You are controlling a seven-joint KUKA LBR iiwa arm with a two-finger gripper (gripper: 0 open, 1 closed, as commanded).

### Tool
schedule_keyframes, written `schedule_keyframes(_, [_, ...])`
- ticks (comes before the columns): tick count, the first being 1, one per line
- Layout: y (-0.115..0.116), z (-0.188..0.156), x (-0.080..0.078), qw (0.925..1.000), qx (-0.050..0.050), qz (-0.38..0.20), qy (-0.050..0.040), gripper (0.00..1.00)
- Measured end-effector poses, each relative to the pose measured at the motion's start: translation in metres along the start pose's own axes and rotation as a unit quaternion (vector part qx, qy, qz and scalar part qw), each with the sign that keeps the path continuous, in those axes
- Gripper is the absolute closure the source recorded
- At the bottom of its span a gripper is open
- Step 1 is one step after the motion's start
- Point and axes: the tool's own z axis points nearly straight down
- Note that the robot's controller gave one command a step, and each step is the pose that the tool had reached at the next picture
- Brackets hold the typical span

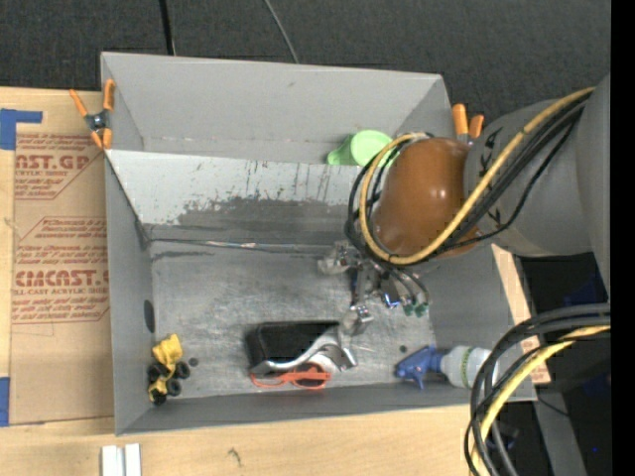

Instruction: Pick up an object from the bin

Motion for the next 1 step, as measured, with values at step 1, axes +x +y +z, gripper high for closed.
schedule_keyframes(1, [0.0012,0.0027,0.0031,0.9996,0.003,0.026,0.0027,0.00])
